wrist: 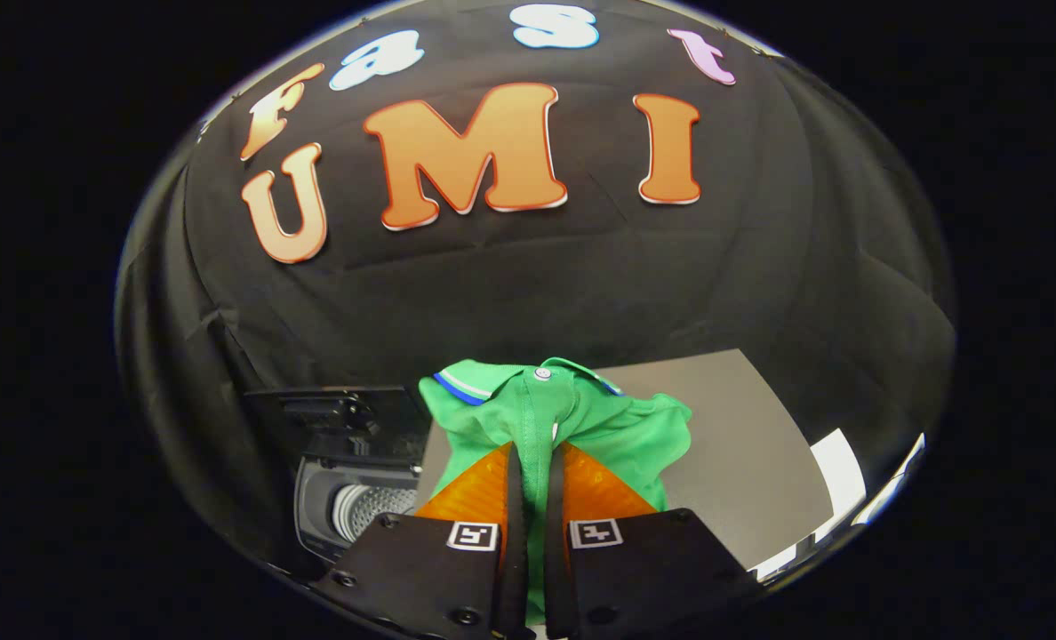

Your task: Put the clothes into the washing machine and then close the washing machine lid.

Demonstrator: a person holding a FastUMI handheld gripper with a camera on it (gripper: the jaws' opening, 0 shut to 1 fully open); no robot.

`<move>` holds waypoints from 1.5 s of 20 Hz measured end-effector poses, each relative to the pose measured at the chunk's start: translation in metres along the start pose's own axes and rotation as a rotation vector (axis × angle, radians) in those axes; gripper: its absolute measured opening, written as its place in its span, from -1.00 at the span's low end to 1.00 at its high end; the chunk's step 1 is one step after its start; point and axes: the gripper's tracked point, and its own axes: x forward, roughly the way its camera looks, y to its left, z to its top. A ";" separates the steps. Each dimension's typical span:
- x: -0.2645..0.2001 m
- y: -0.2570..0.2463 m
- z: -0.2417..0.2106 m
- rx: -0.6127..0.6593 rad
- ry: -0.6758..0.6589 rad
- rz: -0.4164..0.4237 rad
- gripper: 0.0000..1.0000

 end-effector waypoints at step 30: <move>0.081 0.346 -0.173 0.013 0.236 0.344 -0.69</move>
